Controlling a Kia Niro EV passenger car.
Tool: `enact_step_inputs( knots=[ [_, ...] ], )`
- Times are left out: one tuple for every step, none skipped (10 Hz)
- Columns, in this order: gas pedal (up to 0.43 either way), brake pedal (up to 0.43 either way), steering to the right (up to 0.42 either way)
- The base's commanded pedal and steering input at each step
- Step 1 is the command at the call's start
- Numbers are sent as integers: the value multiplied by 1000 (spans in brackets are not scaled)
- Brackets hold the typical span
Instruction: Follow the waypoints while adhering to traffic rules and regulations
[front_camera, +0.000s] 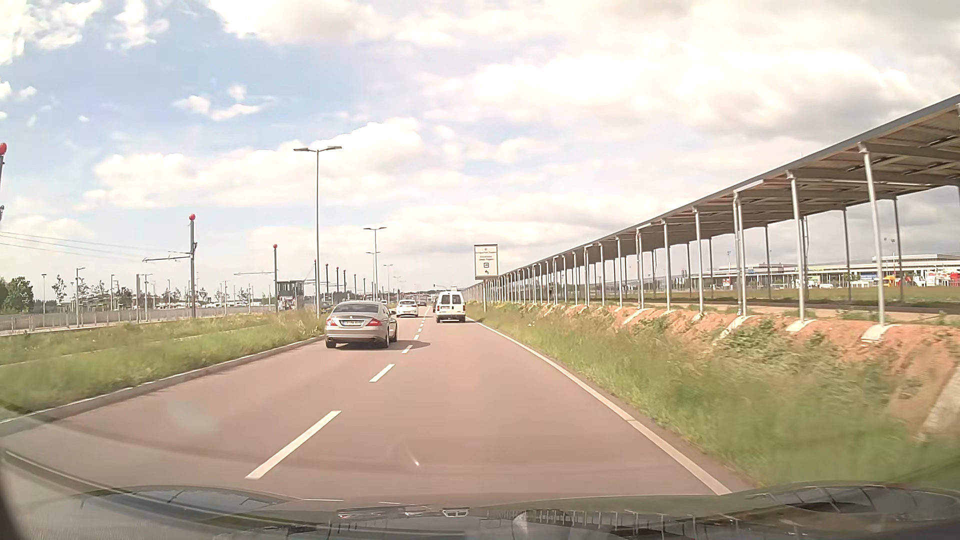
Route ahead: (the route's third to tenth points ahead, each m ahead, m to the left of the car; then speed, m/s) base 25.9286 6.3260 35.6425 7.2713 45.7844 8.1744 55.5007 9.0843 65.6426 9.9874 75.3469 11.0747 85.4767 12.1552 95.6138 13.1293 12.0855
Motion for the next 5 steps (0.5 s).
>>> enact_step_inputs(
  knots=[
    [98, 0, -37],
    [98, 0, -37],
    [98, 0, -37],
    [98, 0, -33],
    [98, 0, -27]
  ],
)
